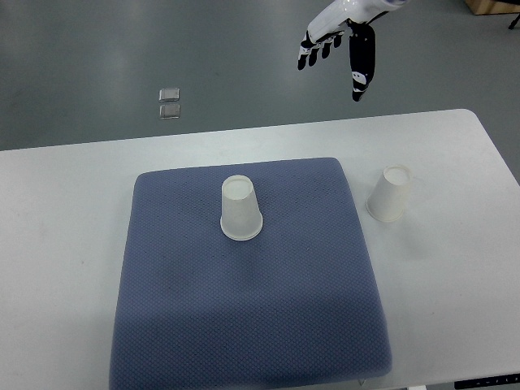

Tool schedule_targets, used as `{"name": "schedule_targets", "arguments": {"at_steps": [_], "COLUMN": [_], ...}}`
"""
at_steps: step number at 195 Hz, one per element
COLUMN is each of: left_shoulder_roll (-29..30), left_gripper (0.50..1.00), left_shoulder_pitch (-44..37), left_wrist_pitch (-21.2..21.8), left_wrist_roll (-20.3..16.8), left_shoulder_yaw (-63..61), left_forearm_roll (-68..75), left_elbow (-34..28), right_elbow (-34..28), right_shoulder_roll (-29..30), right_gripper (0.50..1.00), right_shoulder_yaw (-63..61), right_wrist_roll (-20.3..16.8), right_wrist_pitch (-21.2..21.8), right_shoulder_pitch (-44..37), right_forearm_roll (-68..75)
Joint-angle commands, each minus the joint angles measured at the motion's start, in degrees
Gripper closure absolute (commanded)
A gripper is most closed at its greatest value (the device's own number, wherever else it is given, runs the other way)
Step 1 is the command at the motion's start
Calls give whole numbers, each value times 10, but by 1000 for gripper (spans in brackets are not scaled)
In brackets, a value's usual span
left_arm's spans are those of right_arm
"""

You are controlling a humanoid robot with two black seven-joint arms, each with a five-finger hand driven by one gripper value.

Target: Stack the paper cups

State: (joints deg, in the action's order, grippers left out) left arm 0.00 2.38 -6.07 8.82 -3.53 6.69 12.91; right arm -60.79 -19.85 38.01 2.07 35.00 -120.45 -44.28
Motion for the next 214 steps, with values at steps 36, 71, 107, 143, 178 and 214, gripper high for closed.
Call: {"name": "schedule_targets", "arguments": {"at_steps": [36,71,107,143,178,214], "left_shoulder_roll": [0,0,0,0,0,0], "left_gripper": [500,500,500,500,500,500], "left_shoulder_pitch": [0,0,0,-1,-1,-1], "left_wrist_pitch": [-1,-1,-1,0,0,0], "left_wrist_roll": [1,1,1,1,1,1], "left_shoulder_yaw": [0,0,0,1,1,1], "left_forearm_roll": [0,0,0,0,0,0], "left_elbow": [1,1,0,-1,0,-1], "right_elbow": [1,8,14,38,45,59], "right_shoulder_roll": [-40,-49,-46,-36,-30,-25], "right_gripper": [574,576,579,579,579,581], "right_shoulder_yaw": [9,10,11,10,10,11], "right_wrist_roll": [-13,-14,-18,-19,-27,-29], "right_wrist_pitch": [0,0,-36,-70,-96,-112], "right_shoulder_pitch": [73,143,193,234,259,278], "right_forearm_roll": [-16,-29,-33,-39,-39,-40]}}
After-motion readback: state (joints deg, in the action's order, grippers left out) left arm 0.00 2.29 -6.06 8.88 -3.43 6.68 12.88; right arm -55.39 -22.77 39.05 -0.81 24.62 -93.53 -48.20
